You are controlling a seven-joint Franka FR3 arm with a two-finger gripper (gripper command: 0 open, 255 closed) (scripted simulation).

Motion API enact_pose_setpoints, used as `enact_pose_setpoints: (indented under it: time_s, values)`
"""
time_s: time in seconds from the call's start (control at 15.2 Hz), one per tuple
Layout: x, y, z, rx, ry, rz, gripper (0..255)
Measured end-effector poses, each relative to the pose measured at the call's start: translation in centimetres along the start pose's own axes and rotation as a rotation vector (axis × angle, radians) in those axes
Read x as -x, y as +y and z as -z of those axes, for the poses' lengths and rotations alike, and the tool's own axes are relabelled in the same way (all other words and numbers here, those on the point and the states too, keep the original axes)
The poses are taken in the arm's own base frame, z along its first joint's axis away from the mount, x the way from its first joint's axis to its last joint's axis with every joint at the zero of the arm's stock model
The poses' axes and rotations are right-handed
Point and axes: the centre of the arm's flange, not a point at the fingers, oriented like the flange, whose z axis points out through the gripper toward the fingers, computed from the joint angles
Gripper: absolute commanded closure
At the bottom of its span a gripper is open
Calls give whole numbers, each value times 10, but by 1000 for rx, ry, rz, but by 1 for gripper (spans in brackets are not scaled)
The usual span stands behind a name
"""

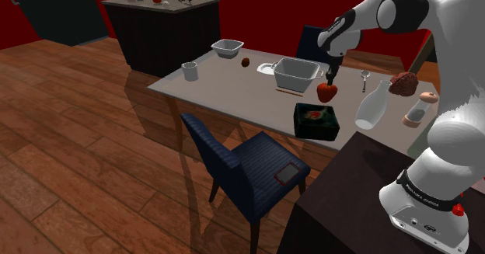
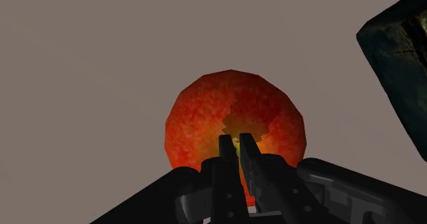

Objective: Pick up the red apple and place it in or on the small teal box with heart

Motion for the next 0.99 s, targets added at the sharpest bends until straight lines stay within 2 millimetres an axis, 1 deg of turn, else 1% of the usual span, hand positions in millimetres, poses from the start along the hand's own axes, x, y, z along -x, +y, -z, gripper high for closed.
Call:
enact_pose_setpoints:
  time_s: [0.33, 0.99]
  values:
    - [2, 0, 23, 0, 0, 0, 255]
    - [6, 1, 78, 0, 0, 0, 255]
